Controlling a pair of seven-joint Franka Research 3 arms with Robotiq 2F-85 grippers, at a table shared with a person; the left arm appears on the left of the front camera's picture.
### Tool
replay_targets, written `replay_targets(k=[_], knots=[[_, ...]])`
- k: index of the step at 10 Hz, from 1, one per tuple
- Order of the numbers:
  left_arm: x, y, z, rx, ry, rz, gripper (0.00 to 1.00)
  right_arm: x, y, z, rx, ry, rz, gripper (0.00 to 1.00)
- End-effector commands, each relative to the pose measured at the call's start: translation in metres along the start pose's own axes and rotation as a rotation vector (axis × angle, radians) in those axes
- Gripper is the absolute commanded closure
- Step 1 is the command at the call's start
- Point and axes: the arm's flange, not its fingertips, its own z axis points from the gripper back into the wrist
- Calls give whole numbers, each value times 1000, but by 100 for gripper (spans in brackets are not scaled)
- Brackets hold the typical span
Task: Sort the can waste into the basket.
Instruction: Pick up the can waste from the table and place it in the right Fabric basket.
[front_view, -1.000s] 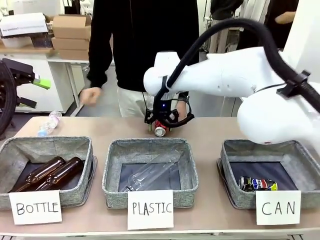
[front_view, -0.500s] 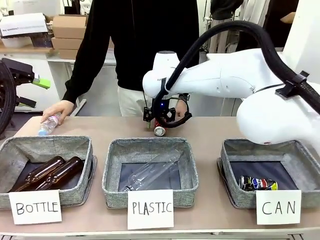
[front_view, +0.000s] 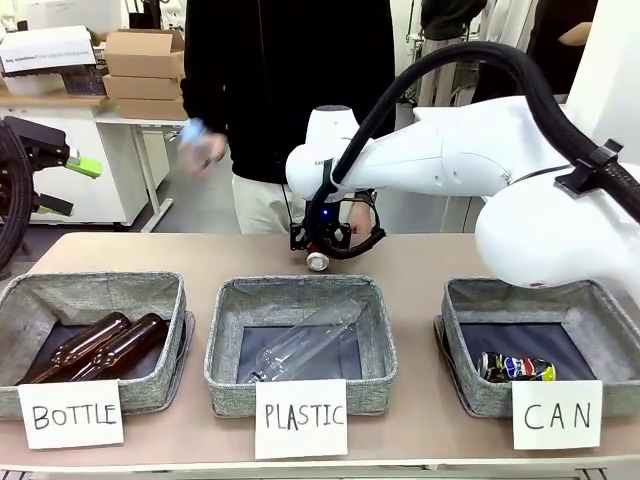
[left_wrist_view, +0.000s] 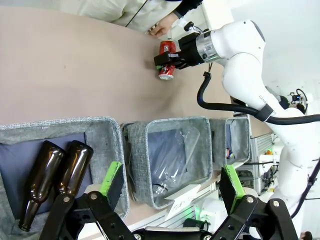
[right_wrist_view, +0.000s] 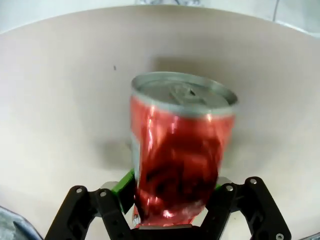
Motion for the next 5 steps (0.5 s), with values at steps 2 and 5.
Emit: replay_targets(k=[2,5], knots=[[1,0,2,10,0,-6,0,-8,-5,6,-12,-10,-2,100],[1,0,2,10,0,-6,0,-8,-9,11,-4,-2,-6,85]])
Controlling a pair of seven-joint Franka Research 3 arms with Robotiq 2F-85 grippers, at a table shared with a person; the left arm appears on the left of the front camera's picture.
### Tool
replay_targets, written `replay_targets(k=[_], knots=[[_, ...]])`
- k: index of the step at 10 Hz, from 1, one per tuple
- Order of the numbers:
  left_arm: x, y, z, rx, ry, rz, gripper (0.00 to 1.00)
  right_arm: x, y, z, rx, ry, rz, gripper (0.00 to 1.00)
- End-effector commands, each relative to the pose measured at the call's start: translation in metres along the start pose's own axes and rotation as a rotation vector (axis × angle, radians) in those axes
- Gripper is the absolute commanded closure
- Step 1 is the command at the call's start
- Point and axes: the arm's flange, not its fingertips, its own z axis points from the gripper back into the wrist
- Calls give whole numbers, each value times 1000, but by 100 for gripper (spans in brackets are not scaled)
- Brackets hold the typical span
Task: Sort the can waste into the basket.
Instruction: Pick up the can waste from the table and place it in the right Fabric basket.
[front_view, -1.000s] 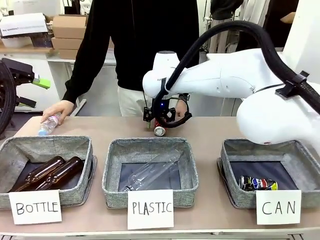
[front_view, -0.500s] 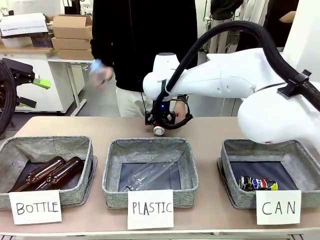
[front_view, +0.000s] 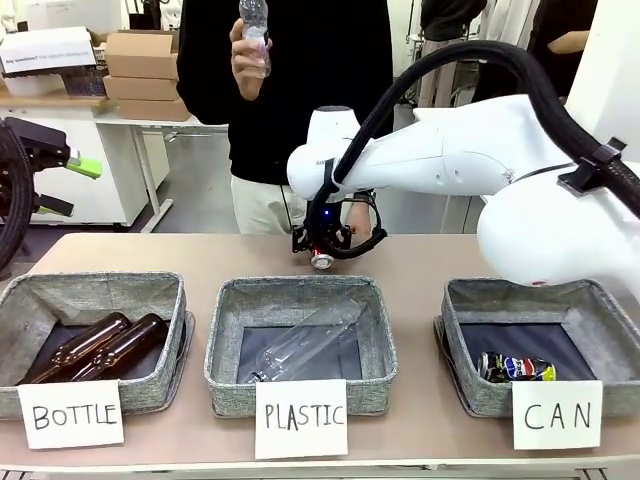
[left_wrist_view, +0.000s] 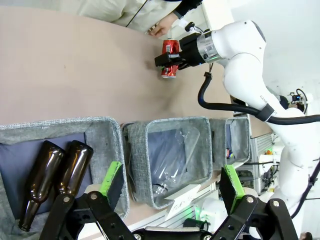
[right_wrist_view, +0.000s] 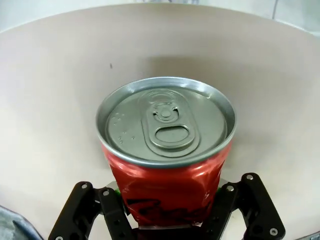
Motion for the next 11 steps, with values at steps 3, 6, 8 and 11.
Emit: replay_targets(k=[3,6,8,11], knots=[[1,0,2,10,0,-6,0,-59,-63,117,171,104,139,85],[1,0,2,10,0,-6,0,-190,-168,216,183,163,335,85],[1,0,2,10,0,-6,0,-248,-221,213,235,183,374,85],[1,0,2,10,0,-6,0,-308,-288,175,391,92,387,85]])
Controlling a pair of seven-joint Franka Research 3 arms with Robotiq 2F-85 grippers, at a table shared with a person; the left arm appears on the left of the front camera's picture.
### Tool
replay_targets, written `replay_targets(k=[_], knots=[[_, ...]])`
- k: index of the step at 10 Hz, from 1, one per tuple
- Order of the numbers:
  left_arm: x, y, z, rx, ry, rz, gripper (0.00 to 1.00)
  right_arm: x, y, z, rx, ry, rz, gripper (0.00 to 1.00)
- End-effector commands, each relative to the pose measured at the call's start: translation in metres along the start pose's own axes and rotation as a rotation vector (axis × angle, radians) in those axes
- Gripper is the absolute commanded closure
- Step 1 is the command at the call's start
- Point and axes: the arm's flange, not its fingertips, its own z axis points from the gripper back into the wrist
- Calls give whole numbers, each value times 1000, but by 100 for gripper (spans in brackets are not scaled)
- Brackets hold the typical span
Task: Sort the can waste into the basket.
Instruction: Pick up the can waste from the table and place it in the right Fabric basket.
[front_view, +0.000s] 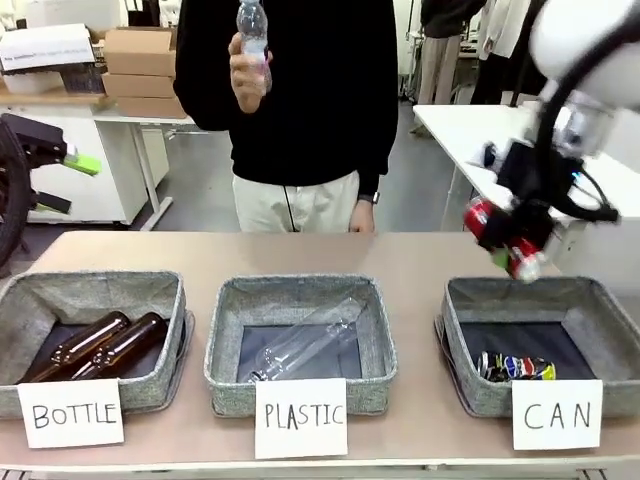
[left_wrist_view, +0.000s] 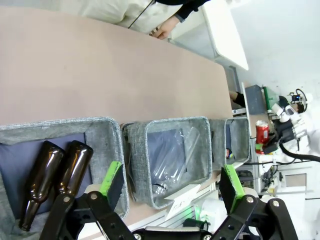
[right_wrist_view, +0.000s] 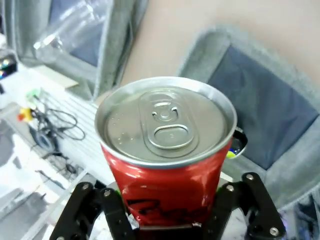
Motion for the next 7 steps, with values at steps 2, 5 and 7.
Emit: replay_targets(k=[2,5,7], knots=[[1,1,2,10,2,-5,0,-21,-20,-26,104,-97,26,85],[1,1,2,10,2,-5,0,-19,-23,-26,116,-93,7,85],[1,1,2,10,2,-5,0,-20,-25,-26,138,-113,-23,71]])
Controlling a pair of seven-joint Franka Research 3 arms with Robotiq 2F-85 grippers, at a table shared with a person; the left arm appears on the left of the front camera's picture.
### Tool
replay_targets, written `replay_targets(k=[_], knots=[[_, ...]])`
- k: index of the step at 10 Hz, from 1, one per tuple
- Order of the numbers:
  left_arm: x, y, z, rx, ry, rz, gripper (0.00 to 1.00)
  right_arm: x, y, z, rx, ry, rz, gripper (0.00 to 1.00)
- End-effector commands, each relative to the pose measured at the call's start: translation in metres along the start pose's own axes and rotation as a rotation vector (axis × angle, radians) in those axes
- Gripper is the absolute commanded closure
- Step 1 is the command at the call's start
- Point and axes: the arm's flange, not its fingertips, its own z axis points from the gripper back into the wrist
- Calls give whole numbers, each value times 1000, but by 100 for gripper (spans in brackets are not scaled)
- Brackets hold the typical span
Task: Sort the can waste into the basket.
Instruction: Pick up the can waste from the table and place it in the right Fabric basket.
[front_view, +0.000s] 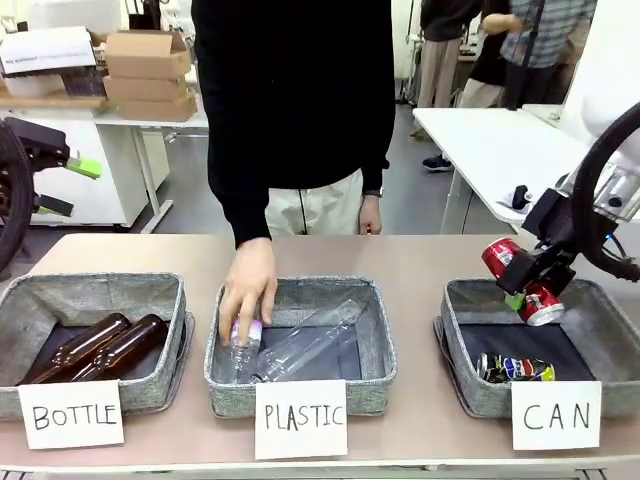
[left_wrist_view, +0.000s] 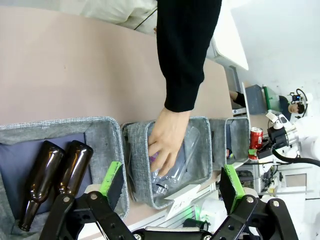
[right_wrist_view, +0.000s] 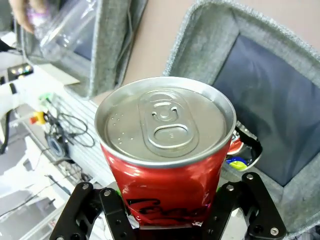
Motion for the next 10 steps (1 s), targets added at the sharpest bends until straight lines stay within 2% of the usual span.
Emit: replay_targets(k=[1,2,3,5,10], knots=[[1,0,2,10,1,-5,0,5,0,2,42,-18,-24,29],[1,0,2,10,1,-5,0,5,0,2,45,-17,-19,20],[1,0,2,10,1,-5,0,5,0,2,43,-22,-30,0],[1,0,2,10,1,-5,0,6,-2,4,46,-52,-76,0],[1,0,2,10,1,-5,0,11,-4,5,64,-68,-62,0]])
